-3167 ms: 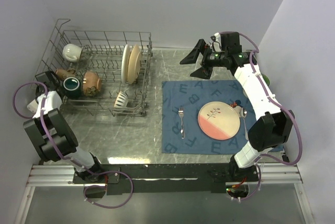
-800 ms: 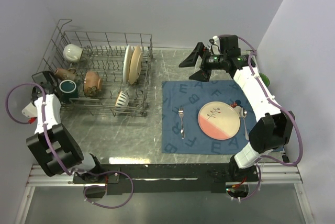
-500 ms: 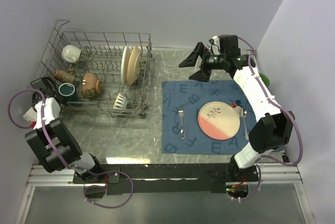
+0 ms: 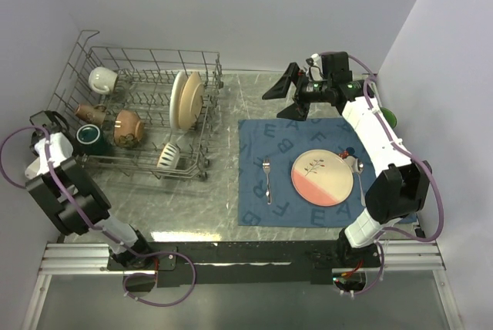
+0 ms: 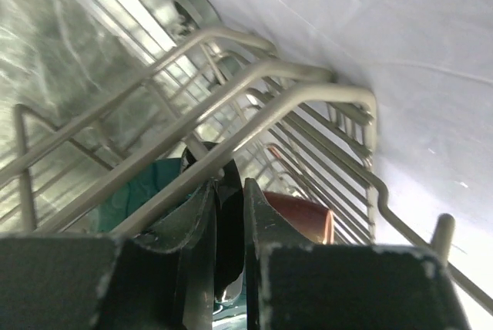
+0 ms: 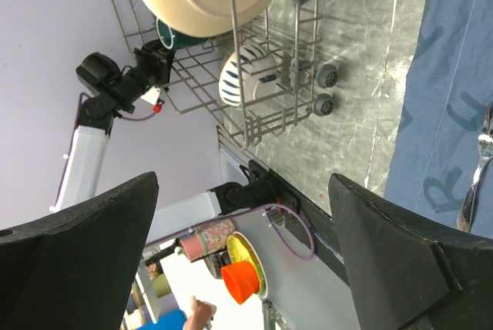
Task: Load the mixed dishes into the dish rack
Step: Place the cup upside down on the dish rack
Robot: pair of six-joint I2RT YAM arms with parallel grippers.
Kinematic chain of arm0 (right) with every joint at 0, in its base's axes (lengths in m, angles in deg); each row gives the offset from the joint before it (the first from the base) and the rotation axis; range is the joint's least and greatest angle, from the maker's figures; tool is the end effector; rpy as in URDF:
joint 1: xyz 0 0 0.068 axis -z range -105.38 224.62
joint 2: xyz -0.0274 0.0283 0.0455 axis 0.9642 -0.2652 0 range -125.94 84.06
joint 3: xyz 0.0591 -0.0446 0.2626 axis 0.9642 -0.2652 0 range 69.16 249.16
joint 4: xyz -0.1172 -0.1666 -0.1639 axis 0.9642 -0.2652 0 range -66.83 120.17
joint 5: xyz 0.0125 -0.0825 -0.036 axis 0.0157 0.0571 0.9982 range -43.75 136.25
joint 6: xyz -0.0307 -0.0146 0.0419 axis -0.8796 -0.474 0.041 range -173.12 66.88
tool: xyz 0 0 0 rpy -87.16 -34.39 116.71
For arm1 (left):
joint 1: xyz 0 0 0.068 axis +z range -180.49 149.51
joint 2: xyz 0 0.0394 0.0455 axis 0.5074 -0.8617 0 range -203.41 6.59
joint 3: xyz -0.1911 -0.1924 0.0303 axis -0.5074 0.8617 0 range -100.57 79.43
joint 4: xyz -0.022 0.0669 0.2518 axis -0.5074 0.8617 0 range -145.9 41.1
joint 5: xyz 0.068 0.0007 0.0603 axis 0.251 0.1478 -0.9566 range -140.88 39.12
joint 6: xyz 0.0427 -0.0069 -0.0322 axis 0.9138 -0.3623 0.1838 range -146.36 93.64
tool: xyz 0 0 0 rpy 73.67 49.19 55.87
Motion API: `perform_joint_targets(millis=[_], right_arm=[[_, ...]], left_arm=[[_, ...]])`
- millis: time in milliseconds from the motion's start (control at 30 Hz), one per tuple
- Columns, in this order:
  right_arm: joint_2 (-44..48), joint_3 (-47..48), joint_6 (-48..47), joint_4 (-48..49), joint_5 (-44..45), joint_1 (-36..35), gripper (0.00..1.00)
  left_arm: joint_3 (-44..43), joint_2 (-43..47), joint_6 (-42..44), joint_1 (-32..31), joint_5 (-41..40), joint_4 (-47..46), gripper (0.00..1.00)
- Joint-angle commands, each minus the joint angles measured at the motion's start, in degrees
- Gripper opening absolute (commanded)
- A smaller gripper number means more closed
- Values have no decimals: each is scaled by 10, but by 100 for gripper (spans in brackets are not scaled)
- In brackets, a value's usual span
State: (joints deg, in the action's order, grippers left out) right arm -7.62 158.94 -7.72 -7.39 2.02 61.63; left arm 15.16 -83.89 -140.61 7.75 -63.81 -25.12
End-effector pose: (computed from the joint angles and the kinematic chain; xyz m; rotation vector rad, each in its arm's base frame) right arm 0.3368 0.1032 0.3659 0.2247 2.4012 1.3857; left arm 0.2524 0.2091 0.2320 -2.4904 0.5216 -0.2369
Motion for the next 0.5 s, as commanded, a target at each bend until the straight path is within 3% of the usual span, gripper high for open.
perform_joint_targets(millis=[0, 333, 467], right_arm=[[-4, 29, 5, 6, -9, -7, 100], [-9, 29, 7, 8, -13, -11, 100], [-6, 26, 6, 9, -14, -11, 100]], left_arm=[[-51, -39, -378, 40, -55, 49, 12], [-110, -90, -352, 60, 24, 137, 15], [-133, -89, -324, 61, 5, 163, 25]])
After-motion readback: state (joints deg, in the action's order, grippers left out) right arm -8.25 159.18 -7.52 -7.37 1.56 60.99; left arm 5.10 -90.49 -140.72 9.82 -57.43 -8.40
